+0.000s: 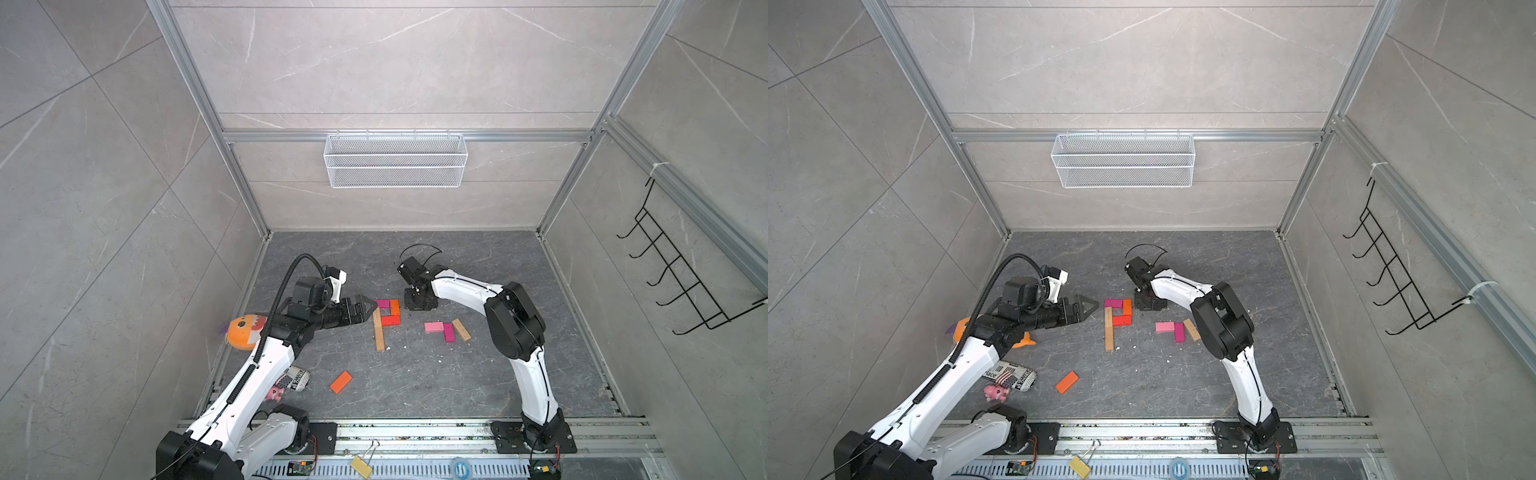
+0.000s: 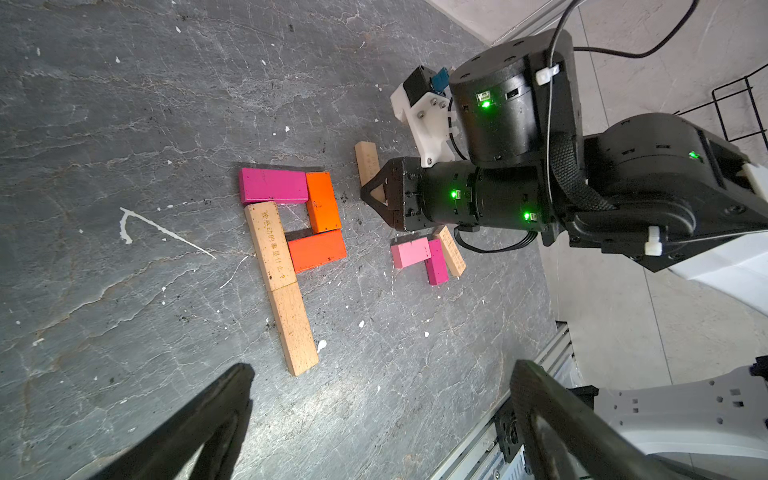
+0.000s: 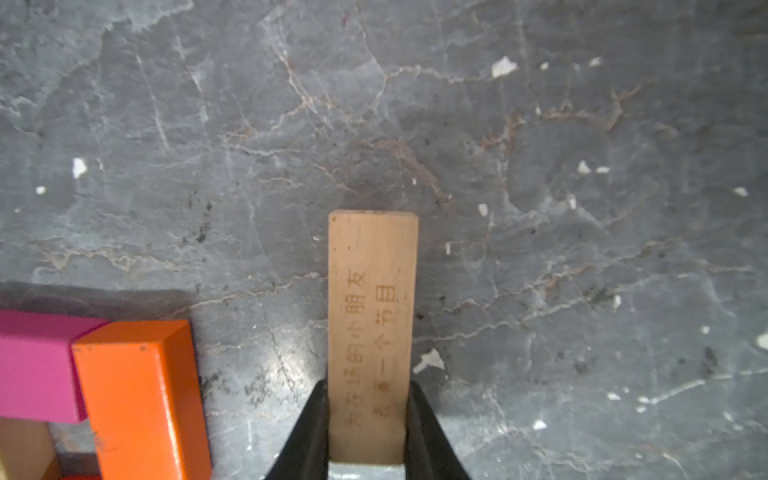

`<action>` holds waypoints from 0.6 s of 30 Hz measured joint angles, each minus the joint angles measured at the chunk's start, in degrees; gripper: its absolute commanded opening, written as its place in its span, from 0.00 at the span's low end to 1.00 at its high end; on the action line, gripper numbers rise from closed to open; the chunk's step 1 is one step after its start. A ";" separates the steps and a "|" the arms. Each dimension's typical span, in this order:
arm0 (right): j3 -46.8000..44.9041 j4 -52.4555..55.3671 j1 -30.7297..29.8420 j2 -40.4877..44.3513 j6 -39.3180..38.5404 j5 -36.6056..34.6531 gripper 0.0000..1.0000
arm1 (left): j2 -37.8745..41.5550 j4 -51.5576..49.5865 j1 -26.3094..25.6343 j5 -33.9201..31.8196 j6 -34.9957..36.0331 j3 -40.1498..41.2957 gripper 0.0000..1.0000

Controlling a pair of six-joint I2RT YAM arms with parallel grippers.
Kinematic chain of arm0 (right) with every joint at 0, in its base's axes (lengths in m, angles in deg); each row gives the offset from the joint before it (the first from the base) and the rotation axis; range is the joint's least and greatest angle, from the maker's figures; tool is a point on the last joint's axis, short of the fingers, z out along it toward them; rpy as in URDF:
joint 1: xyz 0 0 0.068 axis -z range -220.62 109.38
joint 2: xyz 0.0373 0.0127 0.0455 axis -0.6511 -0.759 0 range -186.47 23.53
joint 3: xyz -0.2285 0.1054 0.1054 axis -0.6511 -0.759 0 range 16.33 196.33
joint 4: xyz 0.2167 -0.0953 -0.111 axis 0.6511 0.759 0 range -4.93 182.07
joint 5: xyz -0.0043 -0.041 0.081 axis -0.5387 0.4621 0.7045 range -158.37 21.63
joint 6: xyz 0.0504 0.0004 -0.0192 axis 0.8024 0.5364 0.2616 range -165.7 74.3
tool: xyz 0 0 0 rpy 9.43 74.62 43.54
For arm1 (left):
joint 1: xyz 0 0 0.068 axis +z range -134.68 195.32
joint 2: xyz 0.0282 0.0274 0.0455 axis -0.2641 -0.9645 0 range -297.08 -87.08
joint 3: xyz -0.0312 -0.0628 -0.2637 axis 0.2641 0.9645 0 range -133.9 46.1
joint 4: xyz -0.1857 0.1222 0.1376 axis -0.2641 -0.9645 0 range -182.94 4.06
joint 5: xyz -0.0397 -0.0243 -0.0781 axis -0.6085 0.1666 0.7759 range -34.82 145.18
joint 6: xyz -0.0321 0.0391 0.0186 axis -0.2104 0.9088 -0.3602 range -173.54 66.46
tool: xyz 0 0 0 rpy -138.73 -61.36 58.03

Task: Assemble the letter p with building blocks
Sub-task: Pick up the building block from the center of the board.

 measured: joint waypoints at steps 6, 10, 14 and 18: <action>-9.33 -1.49 -0.50 7.08 0.00 0.20 0.20 | 0.02 0.07 0.00 0.31 -0.02 0.15 1.00; -21.70 -2.01 -2.51 20.48 0.55 0.92 0.19 | 0.07 0.31 0.00 0.83 -0.20 0.20 1.00; -32.92 -3.37 -5.31 33.64 3.08 1.57 0.19 | 0.07 0.76 0.00 1.09 -0.28 0.20 1.00; -41.51 -4.79 -7.52 38.95 6.54 1.84 0.18 | 0.07 1.03 0.00 1.18 -0.57 0.20 1.00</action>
